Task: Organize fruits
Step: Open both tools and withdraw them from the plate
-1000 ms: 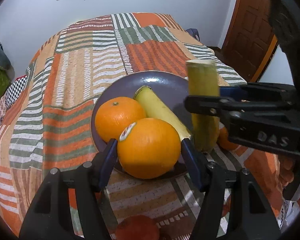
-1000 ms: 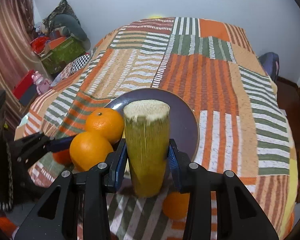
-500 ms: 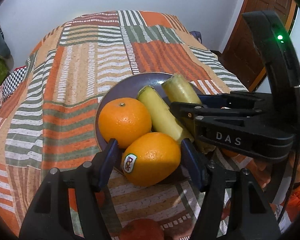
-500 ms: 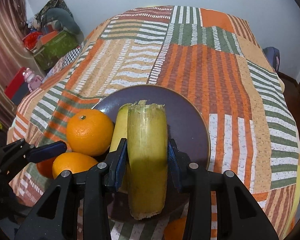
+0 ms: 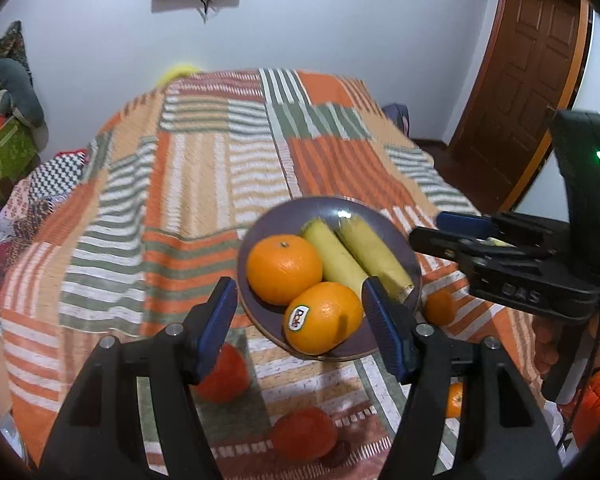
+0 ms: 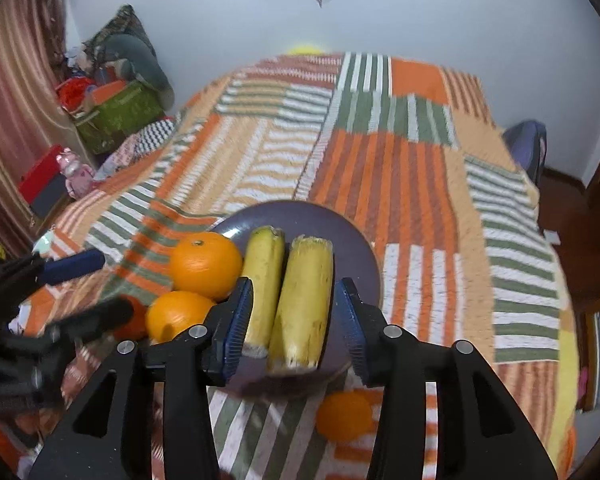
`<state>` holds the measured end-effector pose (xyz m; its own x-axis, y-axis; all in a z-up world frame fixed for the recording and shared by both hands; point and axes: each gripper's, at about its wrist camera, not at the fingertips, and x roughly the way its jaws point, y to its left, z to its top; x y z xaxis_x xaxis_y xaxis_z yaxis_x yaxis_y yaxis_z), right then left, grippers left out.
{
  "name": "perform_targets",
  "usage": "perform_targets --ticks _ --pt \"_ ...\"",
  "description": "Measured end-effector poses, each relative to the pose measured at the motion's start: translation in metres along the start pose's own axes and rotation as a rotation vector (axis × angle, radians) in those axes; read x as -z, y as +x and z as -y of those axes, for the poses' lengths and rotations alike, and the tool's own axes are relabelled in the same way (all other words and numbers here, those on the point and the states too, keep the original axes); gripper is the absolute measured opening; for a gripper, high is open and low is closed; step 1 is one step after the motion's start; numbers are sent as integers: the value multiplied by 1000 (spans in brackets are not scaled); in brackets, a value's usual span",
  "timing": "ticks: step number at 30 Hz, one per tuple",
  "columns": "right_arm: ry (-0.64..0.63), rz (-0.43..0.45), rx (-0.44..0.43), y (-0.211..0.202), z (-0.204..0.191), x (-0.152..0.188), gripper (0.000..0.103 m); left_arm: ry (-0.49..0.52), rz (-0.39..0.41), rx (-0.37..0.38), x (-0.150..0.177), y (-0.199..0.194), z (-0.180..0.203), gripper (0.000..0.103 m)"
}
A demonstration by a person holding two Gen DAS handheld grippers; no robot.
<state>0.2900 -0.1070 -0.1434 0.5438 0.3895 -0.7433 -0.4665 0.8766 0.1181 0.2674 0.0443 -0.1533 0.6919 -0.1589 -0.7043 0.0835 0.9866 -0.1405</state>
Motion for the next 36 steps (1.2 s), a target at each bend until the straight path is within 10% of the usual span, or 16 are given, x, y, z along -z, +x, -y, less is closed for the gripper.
perform_targets --ticks 18,36 --pt "21 144 86 -97 -13 56 103 37 31 -30 56 -90 7 65" --pt "36 -1 130 -62 -22 132 91 -15 -146 -37 126 -52 -2 65"
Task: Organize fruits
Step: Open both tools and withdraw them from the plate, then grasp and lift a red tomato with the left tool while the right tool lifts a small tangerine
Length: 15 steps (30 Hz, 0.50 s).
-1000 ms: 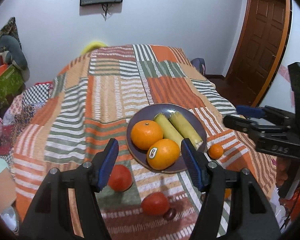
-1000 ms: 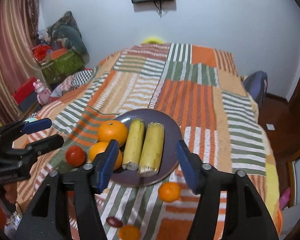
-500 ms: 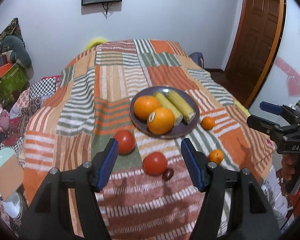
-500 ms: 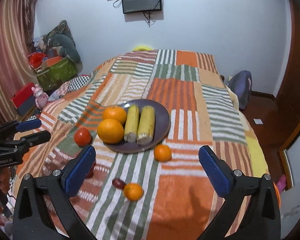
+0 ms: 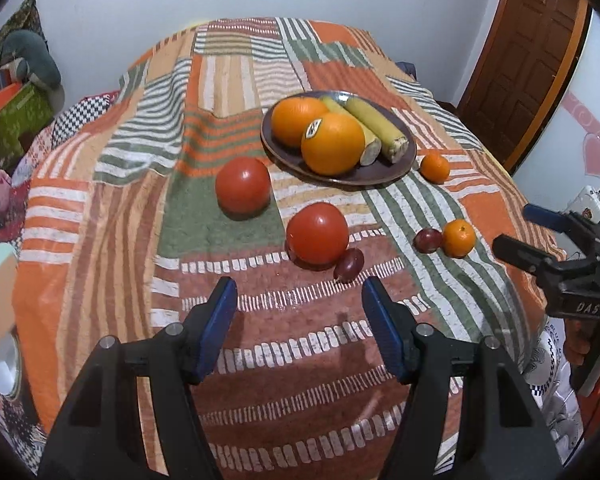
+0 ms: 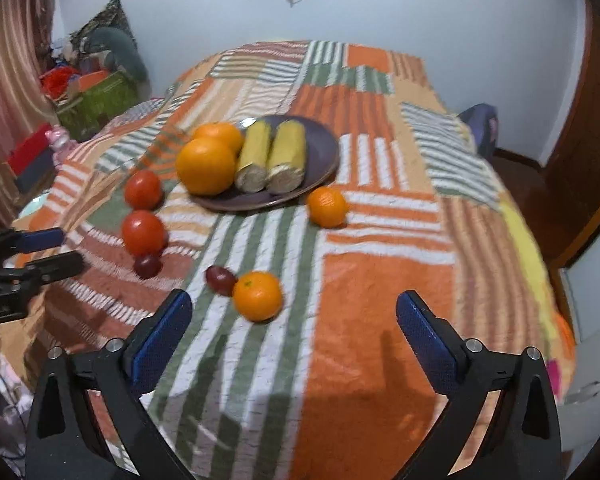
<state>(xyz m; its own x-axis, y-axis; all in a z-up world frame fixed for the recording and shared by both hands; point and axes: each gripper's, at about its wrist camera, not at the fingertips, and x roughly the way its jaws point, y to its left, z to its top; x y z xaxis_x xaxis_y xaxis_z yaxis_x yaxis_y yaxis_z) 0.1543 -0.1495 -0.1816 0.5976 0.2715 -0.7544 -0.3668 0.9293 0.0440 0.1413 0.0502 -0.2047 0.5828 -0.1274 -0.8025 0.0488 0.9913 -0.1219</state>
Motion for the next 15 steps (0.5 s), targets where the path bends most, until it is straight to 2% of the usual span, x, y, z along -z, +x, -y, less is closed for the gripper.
perform_targets --ticks 6,15 --pt "-3 -58 -51 19 -4 5 60 -10 2 22 -5 13 2 65" --pt "-2 -81 -96 32 -6 6 43 -28 -9 46 -24 41 3 65"
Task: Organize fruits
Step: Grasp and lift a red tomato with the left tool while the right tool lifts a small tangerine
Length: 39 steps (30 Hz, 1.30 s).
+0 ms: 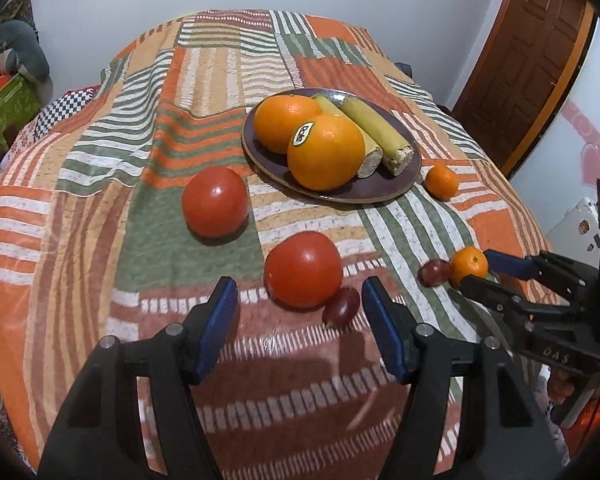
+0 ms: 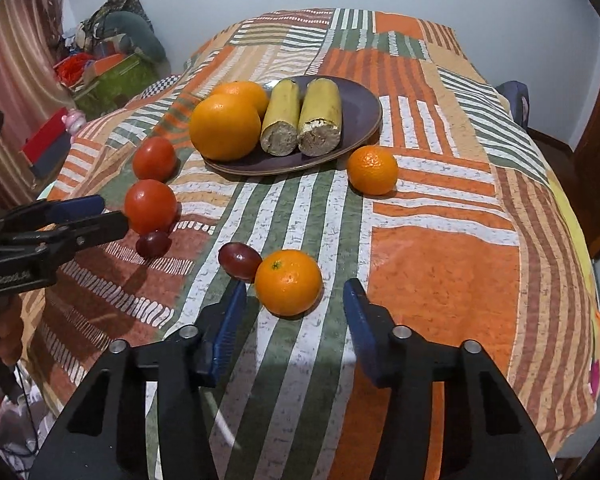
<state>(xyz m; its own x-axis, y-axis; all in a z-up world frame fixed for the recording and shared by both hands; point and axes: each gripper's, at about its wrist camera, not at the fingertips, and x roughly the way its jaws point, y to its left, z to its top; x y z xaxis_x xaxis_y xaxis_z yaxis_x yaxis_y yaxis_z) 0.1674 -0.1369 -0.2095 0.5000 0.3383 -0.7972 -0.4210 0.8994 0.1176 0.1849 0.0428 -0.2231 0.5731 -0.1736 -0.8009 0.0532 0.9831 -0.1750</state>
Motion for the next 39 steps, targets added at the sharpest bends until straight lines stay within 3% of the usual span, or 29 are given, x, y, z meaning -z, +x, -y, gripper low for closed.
perform_targets --ticks 4,10,17,26,39 --pt "10 1 -31 2 2 -2 33 -30 -8 15 -6 11 -3 64" --pt "4 6 -36 0 0 -3 32 -28 -20 20 -10 22 -1 47" --pt "13 40 -40 -11 6 -10 32 -39 -15 23 -13 18 -2 46" --pt "19 113 -25 -27 13 -32 32 -17 68 19 -31 -14 2 46" --pt "5 250 9 -42 24 -92 32 23 199 -12 -94 -34 7 46"
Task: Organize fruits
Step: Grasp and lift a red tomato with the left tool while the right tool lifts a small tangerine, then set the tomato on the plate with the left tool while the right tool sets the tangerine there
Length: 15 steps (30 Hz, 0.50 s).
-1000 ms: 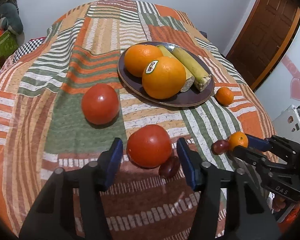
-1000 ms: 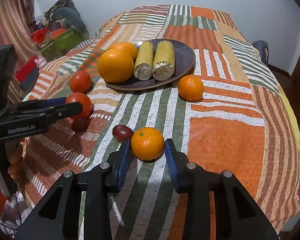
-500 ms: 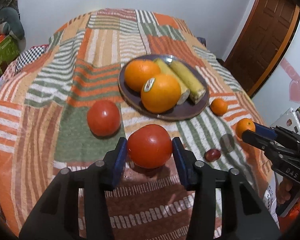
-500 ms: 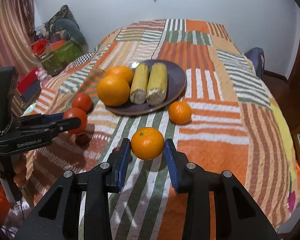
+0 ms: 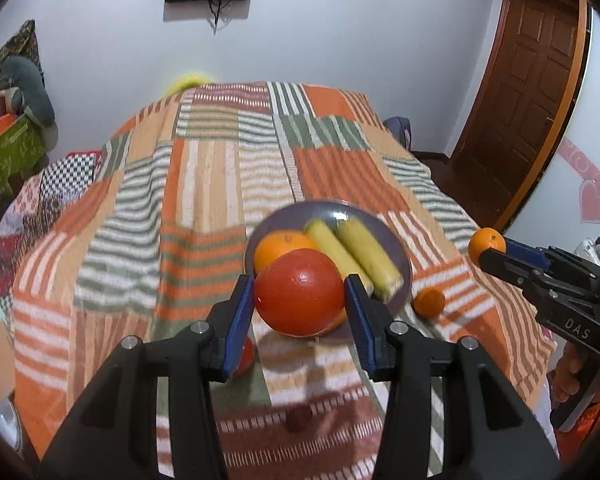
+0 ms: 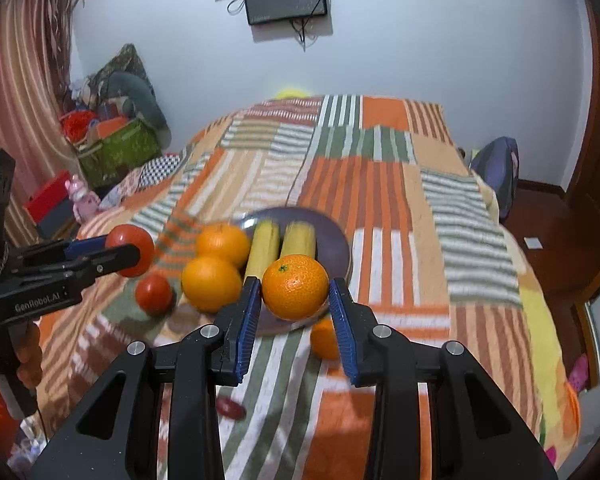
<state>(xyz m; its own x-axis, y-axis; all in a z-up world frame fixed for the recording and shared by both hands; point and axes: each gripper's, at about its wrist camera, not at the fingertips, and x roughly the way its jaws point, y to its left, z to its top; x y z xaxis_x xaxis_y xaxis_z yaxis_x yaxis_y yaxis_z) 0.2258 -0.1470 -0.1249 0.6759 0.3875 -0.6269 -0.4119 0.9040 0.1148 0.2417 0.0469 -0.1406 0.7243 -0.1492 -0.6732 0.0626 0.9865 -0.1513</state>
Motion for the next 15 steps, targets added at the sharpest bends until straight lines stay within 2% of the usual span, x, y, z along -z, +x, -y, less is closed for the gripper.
perform_targets --ticks 7,15 --pt "-1 50 27 10 10 -28 32 37 35 -14 -32 12 5 46" --pt "21 42 32 35 30 -48 32 31 21 -23 -62 45 1 46"
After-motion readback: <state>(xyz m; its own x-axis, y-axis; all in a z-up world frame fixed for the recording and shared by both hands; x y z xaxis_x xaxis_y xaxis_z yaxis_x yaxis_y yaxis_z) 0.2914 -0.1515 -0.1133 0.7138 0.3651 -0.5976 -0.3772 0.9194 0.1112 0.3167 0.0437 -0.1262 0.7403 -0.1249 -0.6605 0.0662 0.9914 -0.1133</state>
